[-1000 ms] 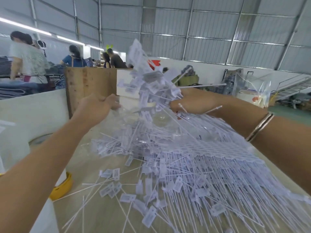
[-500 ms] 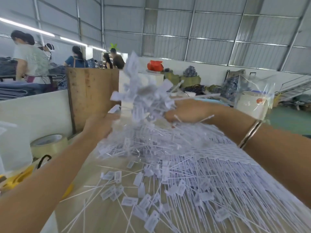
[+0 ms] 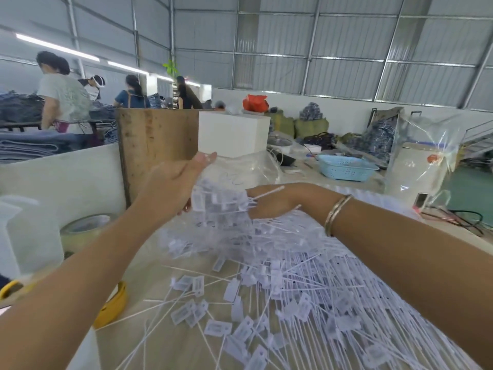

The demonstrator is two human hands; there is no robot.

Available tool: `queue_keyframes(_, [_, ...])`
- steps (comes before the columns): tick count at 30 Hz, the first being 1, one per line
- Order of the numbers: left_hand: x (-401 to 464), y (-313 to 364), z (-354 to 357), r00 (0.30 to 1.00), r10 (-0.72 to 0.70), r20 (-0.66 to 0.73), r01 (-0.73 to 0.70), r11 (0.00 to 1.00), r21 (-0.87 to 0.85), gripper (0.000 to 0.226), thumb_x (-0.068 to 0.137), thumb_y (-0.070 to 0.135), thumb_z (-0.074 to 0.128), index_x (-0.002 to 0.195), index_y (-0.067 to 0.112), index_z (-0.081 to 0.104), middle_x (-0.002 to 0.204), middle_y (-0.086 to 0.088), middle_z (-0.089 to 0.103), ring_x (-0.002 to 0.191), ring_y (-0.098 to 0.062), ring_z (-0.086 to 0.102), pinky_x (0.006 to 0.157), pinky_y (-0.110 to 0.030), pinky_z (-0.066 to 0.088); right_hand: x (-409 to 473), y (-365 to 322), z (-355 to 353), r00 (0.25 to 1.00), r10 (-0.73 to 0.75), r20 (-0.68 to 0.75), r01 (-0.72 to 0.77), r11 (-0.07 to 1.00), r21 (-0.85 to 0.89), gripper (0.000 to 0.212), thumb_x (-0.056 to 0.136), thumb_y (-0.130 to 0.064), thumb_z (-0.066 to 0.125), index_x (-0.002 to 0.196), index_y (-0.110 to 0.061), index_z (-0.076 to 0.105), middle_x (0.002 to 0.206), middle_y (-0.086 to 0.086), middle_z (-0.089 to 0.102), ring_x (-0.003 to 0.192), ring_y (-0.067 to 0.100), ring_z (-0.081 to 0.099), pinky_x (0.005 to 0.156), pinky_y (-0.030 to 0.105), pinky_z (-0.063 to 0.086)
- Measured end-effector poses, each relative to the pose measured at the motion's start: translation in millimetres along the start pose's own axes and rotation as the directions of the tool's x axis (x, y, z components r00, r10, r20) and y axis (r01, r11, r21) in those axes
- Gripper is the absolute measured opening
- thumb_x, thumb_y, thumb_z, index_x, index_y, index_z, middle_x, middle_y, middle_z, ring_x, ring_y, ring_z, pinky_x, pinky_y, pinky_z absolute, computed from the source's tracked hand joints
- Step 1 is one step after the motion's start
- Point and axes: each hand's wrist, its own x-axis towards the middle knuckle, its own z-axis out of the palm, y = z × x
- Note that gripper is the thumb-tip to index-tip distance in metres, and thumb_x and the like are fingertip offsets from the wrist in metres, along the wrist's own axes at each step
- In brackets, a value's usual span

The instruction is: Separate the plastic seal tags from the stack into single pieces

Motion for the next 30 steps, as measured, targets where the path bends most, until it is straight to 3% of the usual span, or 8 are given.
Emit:
queue_keyframes(4, [1.2,-5.4,-16.4,0.988,-0.005,-0.151,-0.01,0.995,-0.104,0.05,0.085,0.066,0.041,0.078,0.029,0.073,0.052,-0.009,0.05,0.034,0.0,0.042,0.035,-0.007,0.033,31.0,12.6,10.6,1.0,0.025,-0.018,-0.026,0.999,-0.028,0.011,0.098,-0.01,0.042,0.089,-0.01,0.048,0.09,-0.003,0.046,0.083,0.015,0.042,0.075,0.023,0.034])
queue_keyframes(8, [4.1,-10.6,-19.0,0.975,-0.067,-0.213,0.036,0.989,-0.143,0.046,0.092,0.059,0.043,0.063,0.034,0.07,0.052,0.005,0.058,0.04,0.003,0.05,0.036,-0.009,0.036,50.5,37.3,27.0,0.971,0.195,-0.135,-0.225,0.938,-0.263,0.028,0.099,-0.025,0.043,0.125,-0.018,0.049,0.12,0.005,0.055,0.108,0.019,0.052,0.086,0.031,0.038])
queue_keyframes(12, [1.2,-9.4,-5.0,0.999,-0.002,-0.052,-0.004,0.994,-0.108,0.028,0.086,0.072,0.038,0.089,0.056,0.061,0.044,0.01,0.044,0.038,0.0,0.04,0.04,-0.008,0.032,79.5,7.0,37.3,0.897,-0.05,-0.439,-0.075,0.961,-0.264,0.034,0.096,-0.018,0.043,0.129,-0.01,0.042,0.119,0.01,0.058,0.106,0.029,0.057,0.075,0.034,0.042])
queue_keyframes(17, [7.9,-12.9,-23.9,0.922,-0.253,-0.292,0.111,0.898,-0.426,0.054,0.067,0.077,0.051,0.077,0.029,0.074,0.07,-0.001,0.063,0.058,-0.018,0.054,0.055,-0.03,0.043,84.8,30.6,64.6,0.913,0.088,-0.398,-0.224,0.924,-0.31,0.044,0.097,-0.027,0.047,0.137,-0.017,0.033,0.131,0.011,0.044,0.12,0.031,0.047,0.092,0.045,0.04])
queue_keyframes(20, [8.0,-16.9,-17.2,0.917,-0.302,-0.261,0.208,0.92,-0.333,0.043,0.081,0.069,0.046,0.068,0.037,0.072,0.063,0.0,0.061,0.055,-0.014,0.055,0.057,-0.03,0.042,76.3,28.8,56.3,0.954,0.168,-0.246,-0.173,0.985,0.002,0.062,0.095,-0.021,0.053,0.147,-0.013,0.022,0.144,0.01,0.035,0.124,0.025,0.041,0.106,0.044,0.034])
queue_keyframes(24, [6.7,-12.3,-8.0,0.96,-0.264,-0.096,0.234,0.94,-0.249,0.039,0.088,0.066,0.039,0.077,0.048,0.072,0.04,0.01,0.048,0.035,0.0,0.042,0.044,-0.023,0.034,48.5,20.4,25.2,0.977,0.21,0.032,-0.204,0.891,0.406,0.04,0.09,-0.01,0.057,0.129,-0.013,0.048,0.132,0.013,0.048,0.126,0.024,0.039,0.09,0.028,0.039])
queue_keyframes(27, [7.2,-14.4,-8.7,0.963,-0.261,-0.067,0.24,0.944,-0.224,0.039,0.086,0.067,0.039,0.081,0.047,0.073,0.041,0.008,0.051,0.036,0.0,0.045,0.043,-0.018,0.038,19.7,13.1,6.8,0.982,0.187,-0.003,-0.093,0.503,0.859,0.047,0.096,-0.014,0.045,0.142,-0.011,0.036,0.155,0.004,0.022,0.144,0.02,0.014,0.112,0.031,0.014])
queue_keyframes(30, [5.3,-17.6,-10.9,0.952,-0.291,-0.096,0.259,0.932,-0.251,0.038,0.085,0.069,0.04,0.073,0.05,0.071,0.042,0.009,0.053,0.036,0.001,0.046,0.049,-0.023,0.039,1.9,6.1,4.2,0.961,0.245,-0.132,0.068,0.251,0.966,0.051,0.103,-0.037,0.026,0.13,-0.003,0.052,0.145,0.012,0.042,0.137,0.022,0.032,0.114,0.033,0.014])
